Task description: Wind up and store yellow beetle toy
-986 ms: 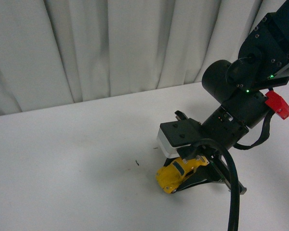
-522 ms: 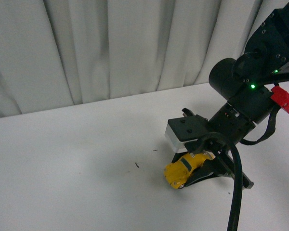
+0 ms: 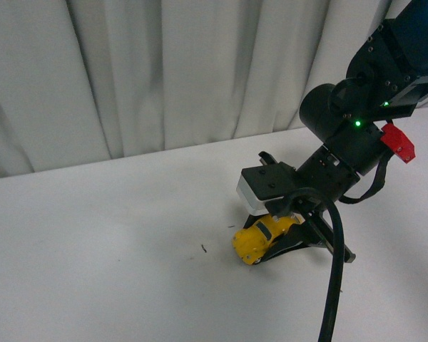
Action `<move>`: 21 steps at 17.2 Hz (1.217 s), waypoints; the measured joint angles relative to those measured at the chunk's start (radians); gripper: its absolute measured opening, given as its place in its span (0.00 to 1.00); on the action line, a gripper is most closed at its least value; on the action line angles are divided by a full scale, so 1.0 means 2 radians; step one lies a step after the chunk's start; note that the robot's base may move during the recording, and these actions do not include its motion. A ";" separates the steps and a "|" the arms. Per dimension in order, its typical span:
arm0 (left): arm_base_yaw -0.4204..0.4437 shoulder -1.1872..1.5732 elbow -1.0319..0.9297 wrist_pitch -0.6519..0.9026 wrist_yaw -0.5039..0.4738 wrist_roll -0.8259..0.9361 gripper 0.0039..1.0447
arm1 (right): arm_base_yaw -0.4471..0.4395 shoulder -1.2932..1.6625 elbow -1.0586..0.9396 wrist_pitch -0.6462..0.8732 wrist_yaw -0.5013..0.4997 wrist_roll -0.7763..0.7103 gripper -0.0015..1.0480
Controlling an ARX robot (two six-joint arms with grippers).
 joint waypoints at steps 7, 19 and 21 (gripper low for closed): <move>0.000 0.000 0.000 0.000 0.000 0.000 0.94 | 0.026 0.002 -0.005 0.063 -0.001 0.075 0.44; 0.000 0.000 0.000 0.000 0.000 0.000 0.94 | 0.014 -0.005 -0.041 0.084 -0.013 0.108 0.44; 0.000 0.000 0.000 0.000 0.000 0.000 0.94 | 0.004 -0.009 -0.055 0.087 -0.018 0.101 0.44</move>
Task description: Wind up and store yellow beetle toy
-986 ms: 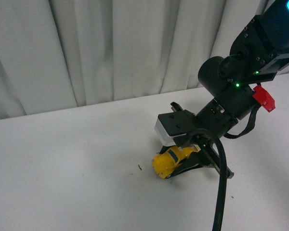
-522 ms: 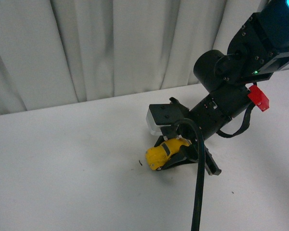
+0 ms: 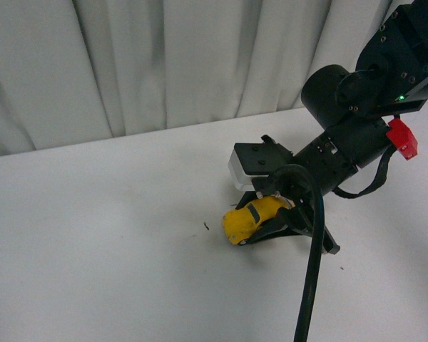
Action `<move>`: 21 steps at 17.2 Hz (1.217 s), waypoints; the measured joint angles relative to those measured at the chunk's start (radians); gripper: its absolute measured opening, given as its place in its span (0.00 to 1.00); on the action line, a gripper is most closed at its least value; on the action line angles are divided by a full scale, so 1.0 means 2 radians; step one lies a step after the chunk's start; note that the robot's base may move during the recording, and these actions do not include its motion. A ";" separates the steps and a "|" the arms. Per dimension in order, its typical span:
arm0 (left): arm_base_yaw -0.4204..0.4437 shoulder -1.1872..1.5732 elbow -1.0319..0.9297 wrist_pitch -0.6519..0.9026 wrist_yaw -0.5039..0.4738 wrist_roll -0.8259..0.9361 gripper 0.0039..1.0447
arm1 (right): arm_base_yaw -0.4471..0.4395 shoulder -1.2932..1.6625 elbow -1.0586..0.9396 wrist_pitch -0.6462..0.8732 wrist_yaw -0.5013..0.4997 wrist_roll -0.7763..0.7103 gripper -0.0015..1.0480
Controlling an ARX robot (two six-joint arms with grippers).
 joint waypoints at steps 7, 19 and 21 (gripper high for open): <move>0.000 0.000 0.000 0.000 0.000 0.000 0.94 | -0.121 -0.031 -0.116 0.021 -0.028 -0.097 0.44; 0.000 0.000 0.000 0.000 0.000 0.000 0.94 | -0.178 -0.043 -0.149 -0.034 -0.024 -0.122 0.77; 0.000 0.000 0.000 0.000 0.000 0.000 0.94 | -0.176 -0.044 -0.148 -0.034 -0.023 -0.126 0.91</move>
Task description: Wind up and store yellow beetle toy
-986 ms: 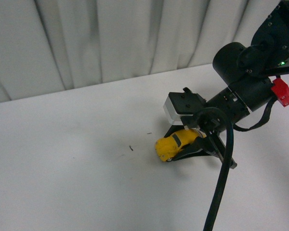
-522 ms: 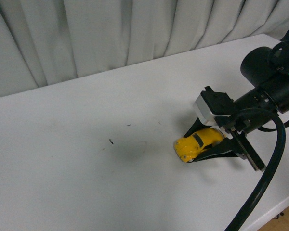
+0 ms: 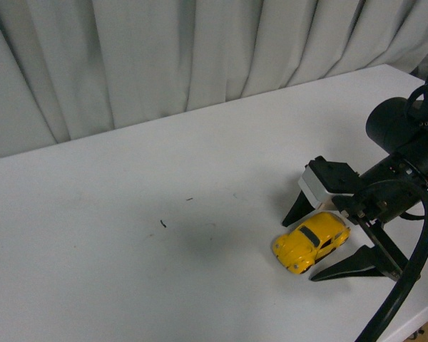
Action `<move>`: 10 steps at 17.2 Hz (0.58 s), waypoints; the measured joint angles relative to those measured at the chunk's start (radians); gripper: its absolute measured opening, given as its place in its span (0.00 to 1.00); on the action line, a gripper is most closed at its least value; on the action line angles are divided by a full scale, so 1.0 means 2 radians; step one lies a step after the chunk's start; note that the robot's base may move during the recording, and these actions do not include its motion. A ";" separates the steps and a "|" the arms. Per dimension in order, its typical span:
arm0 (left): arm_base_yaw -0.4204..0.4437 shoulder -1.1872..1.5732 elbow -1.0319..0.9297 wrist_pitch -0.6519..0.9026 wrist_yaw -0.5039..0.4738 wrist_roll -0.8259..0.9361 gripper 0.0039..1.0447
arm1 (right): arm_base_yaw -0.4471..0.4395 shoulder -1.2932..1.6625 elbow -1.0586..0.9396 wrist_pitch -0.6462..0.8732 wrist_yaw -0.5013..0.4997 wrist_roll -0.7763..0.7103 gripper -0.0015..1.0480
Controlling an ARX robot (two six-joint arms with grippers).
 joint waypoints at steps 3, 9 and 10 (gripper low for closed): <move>0.000 0.000 0.000 0.000 0.000 0.000 0.94 | 0.001 -0.002 0.000 0.001 0.001 -0.001 0.93; 0.000 0.000 0.000 0.000 0.000 0.000 0.94 | 0.005 -0.002 0.002 0.009 0.002 0.006 0.94; 0.000 0.000 0.000 0.000 0.000 0.000 0.94 | 0.005 -0.002 0.002 0.010 0.002 0.007 0.94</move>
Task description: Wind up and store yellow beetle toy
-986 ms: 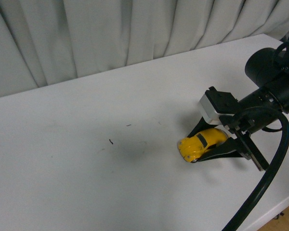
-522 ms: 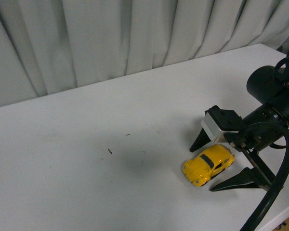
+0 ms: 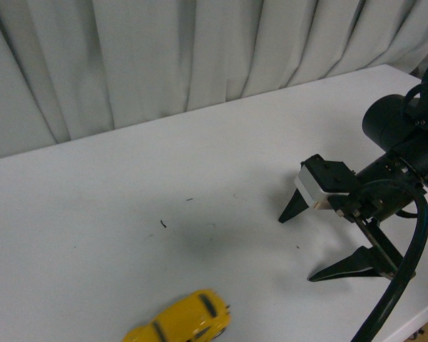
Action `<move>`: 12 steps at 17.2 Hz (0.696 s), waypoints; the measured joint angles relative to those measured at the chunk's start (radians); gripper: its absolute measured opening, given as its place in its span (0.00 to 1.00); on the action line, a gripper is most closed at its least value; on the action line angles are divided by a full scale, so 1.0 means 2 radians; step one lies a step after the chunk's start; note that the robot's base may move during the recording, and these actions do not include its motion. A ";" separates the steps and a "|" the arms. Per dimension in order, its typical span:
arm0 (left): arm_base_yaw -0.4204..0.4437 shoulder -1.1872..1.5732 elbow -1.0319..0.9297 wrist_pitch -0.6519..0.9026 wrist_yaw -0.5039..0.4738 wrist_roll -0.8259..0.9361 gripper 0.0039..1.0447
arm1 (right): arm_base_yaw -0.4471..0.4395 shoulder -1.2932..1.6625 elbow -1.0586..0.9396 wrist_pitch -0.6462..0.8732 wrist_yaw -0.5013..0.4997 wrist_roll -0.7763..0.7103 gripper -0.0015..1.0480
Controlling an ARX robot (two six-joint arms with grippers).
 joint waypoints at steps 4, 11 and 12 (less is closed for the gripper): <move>0.000 0.000 0.000 0.000 0.000 0.000 0.94 | 0.000 0.000 0.000 0.008 0.000 0.008 0.94; 0.000 0.000 0.000 0.000 0.000 0.000 0.94 | 0.003 -0.035 0.001 0.074 -0.010 0.063 0.94; 0.000 0.000 0.000 0.000 0.000 0.000 0.94 | 0.003 -0.052 0.001 0.087 -0.022 0.078 0.94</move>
